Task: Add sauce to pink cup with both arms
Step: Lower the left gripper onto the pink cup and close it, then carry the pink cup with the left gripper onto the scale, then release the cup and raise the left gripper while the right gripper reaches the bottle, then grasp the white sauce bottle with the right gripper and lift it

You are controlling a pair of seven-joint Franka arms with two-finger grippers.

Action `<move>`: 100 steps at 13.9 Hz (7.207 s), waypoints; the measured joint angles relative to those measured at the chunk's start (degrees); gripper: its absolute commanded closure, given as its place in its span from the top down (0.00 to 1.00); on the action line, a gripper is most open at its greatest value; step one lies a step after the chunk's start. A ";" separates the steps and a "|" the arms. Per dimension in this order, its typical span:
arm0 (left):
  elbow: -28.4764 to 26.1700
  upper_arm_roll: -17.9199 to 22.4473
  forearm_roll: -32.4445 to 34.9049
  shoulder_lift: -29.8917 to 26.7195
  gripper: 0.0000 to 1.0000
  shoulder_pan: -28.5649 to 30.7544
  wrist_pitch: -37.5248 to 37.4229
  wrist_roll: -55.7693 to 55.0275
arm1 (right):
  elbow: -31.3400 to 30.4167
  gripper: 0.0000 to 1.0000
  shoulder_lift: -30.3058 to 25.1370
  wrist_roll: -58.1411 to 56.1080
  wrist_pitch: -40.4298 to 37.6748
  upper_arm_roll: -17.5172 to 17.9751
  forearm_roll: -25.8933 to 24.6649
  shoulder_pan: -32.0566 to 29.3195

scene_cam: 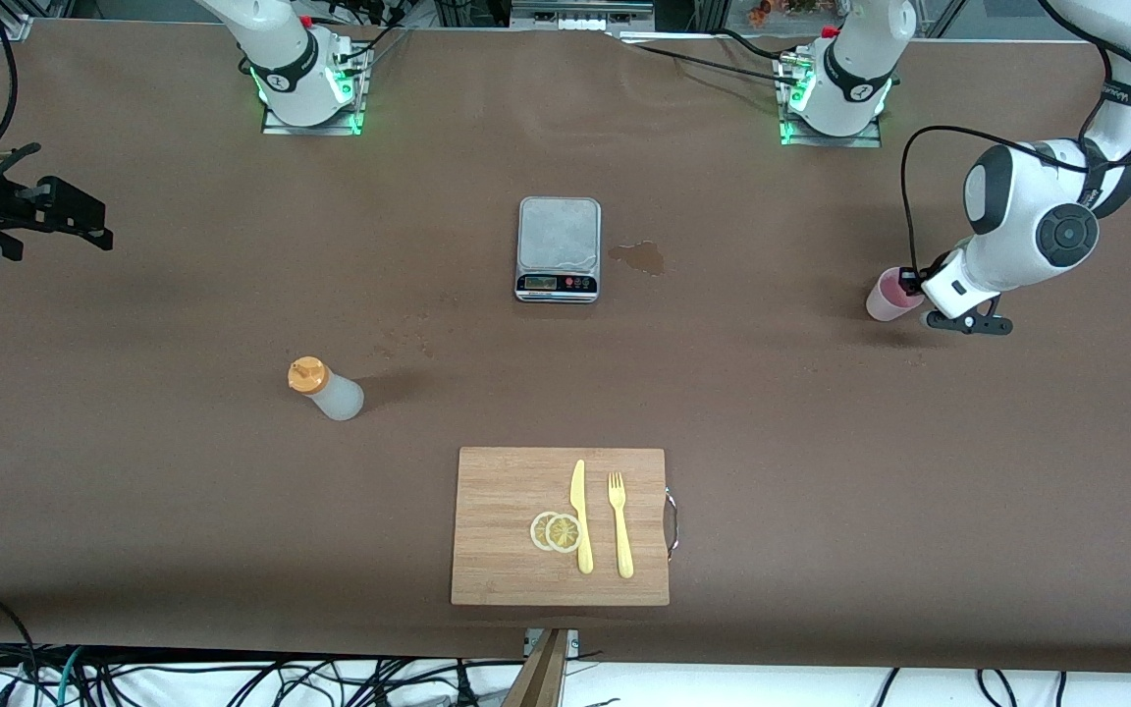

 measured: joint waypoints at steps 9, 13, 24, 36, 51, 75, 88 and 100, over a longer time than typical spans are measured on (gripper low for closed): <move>4.29 -9.55 -4.07 -4.30 0.00 0.02 -9.57 -3.46 | 2.02 1.00 -0.10 0.00 -0.16 -0.06 0.12 -0.01; 8.42 -22.74 -11.34 -5.79 0.00 -0.40 -15.86 -16.42 | 2.01 1.00 0.11 0.00 -0.31 -0.19 1.18 -0.29; 25.72 -41.20 -5.42 14.44 0.00 -18.85 -12.28 -69.82 | 2.16 1.00 5.19 0.00 -0.81 -0.35 1.20 -0.42; 32.98 -40.88 -4.66 21.58 1.00 -19.74 -14.39 -70.91 | 1.83 1.00 4.52 -6.55 -0.50 0.20 2.90 0.07; 54.97 -17.98 -4.28 5.85 1.00 -9.95 -48.46 -24.39 | -2.68 1.00 15.73 -76.28 2.19 -0.06 33.03 -11.73; 38.81 -2.24 -4.30 -10.97 1.00 -12.86 -41.71 -13.20 | -3.12 1.00 46.83 -137.07 0.00 3.91 67.96 -13.02; 38.80 -2.46 -4.33 -10.96 1.00 -12.97 -42.18 -12.96 | -1.51 0.00 42.57 -133.75 1.43 5.64 65.76 -12.00; 38.79 -2.48 -4.36 -10.96 1.00 -12.97 -42.40 -12.92 | -31.30 0.00 1.26 -91.63 25.41 5.25 36.90 1.01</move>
